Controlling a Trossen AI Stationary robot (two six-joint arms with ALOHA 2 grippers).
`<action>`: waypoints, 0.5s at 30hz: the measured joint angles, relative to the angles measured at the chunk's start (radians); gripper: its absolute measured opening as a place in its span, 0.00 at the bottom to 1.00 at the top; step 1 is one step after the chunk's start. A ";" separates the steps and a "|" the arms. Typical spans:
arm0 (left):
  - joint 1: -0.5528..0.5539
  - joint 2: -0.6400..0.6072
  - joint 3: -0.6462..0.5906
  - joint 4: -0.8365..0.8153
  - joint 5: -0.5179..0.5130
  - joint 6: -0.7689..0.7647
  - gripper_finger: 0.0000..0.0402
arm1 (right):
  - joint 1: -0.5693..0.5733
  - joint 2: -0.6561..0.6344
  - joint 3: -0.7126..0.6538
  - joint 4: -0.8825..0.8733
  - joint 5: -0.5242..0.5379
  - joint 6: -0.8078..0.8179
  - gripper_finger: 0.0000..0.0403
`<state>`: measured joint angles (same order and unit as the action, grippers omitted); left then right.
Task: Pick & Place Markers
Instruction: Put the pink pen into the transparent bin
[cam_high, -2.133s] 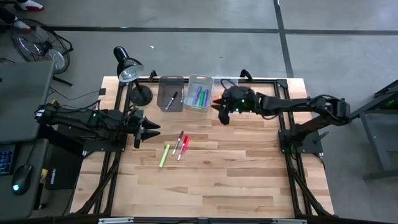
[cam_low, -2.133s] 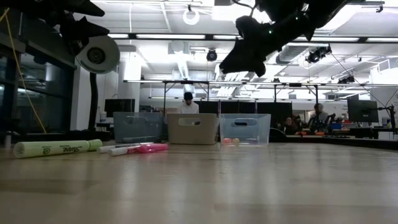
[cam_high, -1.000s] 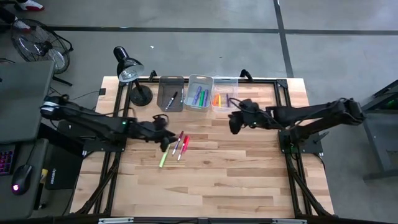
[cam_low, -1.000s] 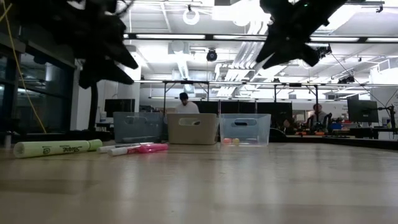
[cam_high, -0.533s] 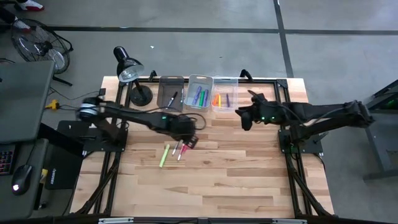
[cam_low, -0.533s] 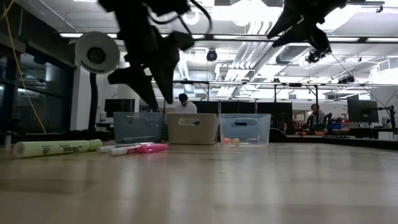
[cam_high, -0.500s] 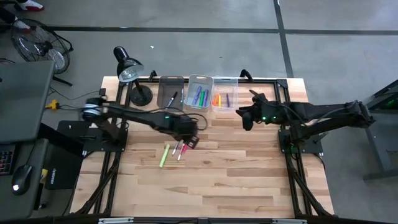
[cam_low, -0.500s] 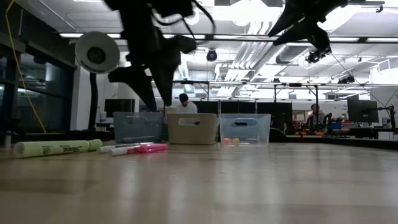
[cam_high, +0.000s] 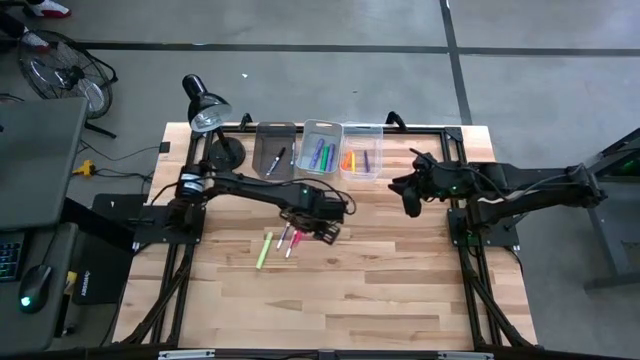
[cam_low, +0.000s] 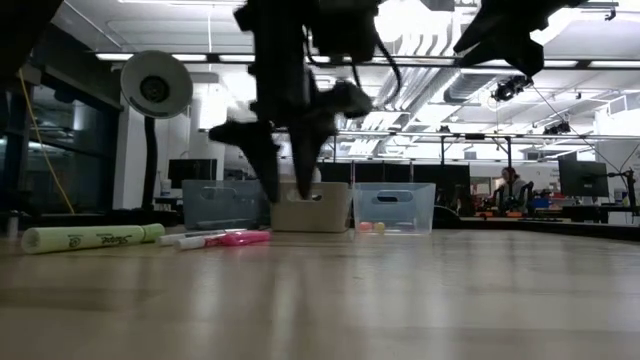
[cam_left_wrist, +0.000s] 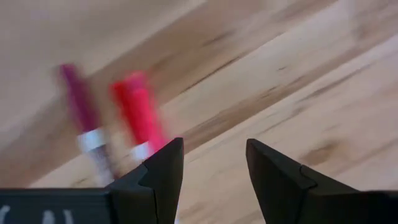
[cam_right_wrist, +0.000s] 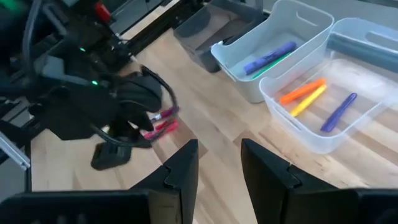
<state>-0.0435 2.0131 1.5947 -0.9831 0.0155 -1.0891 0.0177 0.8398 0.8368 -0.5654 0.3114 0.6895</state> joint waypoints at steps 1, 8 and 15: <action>0.005 0.015 0.003 0.016 0.016 0.000 0.43 | 0.000 0.001 0.000 -0.001 -0.004 0.000 0.27; 0.006 0.041 -0.003 -0.023 0.076 -0.015 0.43 | 0.001 0.005 0.000 -0.007 -0.032 -0.018 0.27; 0.006 0.041 -0.003 -0.018 0.073 -0.041 0.43 | 0.001 0.004 0.000 -0.022 -0.038 -0.043 0.27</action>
<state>-0.0372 2.0544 1.5913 -1.0013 0.0884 -1.1305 0.0185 0.8436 0.8364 -0.5872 0.2733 0.6464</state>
